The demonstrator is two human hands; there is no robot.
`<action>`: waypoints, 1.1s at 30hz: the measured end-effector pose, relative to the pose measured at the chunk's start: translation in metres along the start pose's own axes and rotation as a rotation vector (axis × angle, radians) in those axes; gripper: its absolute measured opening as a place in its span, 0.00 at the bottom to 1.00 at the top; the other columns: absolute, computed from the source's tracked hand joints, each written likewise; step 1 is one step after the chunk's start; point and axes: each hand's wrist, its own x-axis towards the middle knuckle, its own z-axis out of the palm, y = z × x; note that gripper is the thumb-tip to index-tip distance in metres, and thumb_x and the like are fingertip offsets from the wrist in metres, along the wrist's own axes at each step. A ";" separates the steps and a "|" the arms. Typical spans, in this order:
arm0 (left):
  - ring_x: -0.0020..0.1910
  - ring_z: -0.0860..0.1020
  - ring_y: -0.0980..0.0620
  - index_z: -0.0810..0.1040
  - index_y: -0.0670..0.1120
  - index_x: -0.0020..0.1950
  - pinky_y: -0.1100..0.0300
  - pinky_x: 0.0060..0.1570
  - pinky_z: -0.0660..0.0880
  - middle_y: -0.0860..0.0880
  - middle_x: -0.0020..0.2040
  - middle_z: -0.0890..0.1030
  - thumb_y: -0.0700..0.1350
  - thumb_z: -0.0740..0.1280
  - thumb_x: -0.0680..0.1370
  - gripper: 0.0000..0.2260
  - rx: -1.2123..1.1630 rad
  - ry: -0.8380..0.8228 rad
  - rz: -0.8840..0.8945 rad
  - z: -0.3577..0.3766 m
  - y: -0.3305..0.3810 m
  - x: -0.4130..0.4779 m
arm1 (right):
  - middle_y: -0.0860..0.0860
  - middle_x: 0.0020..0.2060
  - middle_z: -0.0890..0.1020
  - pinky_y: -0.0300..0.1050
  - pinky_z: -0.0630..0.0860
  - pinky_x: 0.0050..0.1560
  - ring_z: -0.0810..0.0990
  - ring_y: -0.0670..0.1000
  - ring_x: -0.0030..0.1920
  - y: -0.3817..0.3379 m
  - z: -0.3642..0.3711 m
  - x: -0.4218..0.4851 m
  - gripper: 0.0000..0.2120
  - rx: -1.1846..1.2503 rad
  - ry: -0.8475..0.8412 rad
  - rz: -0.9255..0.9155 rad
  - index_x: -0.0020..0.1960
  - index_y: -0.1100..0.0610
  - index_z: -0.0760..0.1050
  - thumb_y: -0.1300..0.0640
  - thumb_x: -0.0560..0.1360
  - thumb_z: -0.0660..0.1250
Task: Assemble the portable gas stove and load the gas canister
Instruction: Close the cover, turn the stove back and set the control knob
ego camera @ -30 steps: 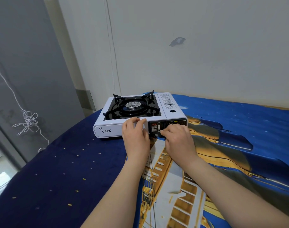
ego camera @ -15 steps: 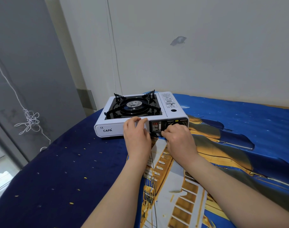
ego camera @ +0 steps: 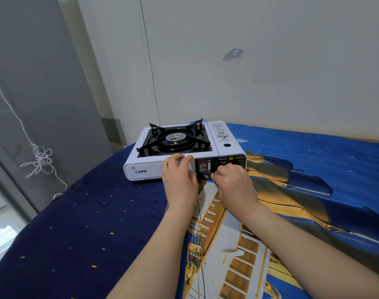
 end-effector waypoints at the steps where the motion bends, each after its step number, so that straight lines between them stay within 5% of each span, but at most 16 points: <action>1: 0.60 0.69 0.44 0.79 0.44 0.58 0.50 0.59 0.71 0.44 0.57 0.75 0.33 0.67 0.71 0.17 -0.003 0.003 0.001 0.000 0.000 0.000 | 0.54 0.34 0.80 0.50 0.74 0.37 0.77 0.56 0.37 0.000 0.000 0.000 0.08 -0.002 0.006 -0.004 0.42 0.61 0.83 0.70 0.65 0.73; 9: 0.60 0.70 0.43 0.80 0.44 0.59 0.49 0.59 0.71 0.44 0.57 0.76 0.33 0.67 0.71 0.18 -0.002 -0.001 -0.002 0.000 0.001 0.000 | 0.51 0.29 0.76 0.47 0.71 0.36 0.75 0.54 0.34 0.001 0.006 0.000 0.08 -0.067 -0.064 -0.012 0.32 0.57 0.80 0.69 0.63 0.74; 19: 0.60 0.69 0.44 0.79 0.44 0.59 0.50 0.59 0.71 0.44 0.57 0.75 0.33 0.67 0.71 0.17 -0.012 -0.007 -0.007 0.000 0.001 0.001 | 0.52 0.36 0.81 0.49 0.73 0.38 0.78 0.55 0.39 0.005 0.004 -0.003 0.06 0.013 0.014 0.004 0.41 0.59 0.83 0.67 0.67 0.72; 27: 0.61 0.68 0.45 0.79 0.45 0.59 0.49 0.60 0.71 0.45 0.58 0.75 0.33 0.67 0.72 0.17 -0.014 -0.017 -0.012 0.000 0.001 0.002 | 0.49 0.43 0.73 0.45 0.70 0.41 0.71 0.51 0.45 0.019 0.004 -0.003 0.12 0.296 0.203 0.461 0.45 0.55 0.70 0.60 0.69 0.74; 33: 0.60 0.69 0.45 0.79 0.44 0.59 0.49 0.60 0.71 0.45 0.57 0.75 0.33 0.67 0.71 0.18 -0.023 -0.010 -0.007 0.000 0.000 0.000 | 0.47 0.41 0.74 0.38 0.66 0.34 0.74 0.48 0.41 0.028 0.012 -0.005 0.18 0.481 0.216 0.734 0.48 0.50 0.66 0.52 0.69 0.75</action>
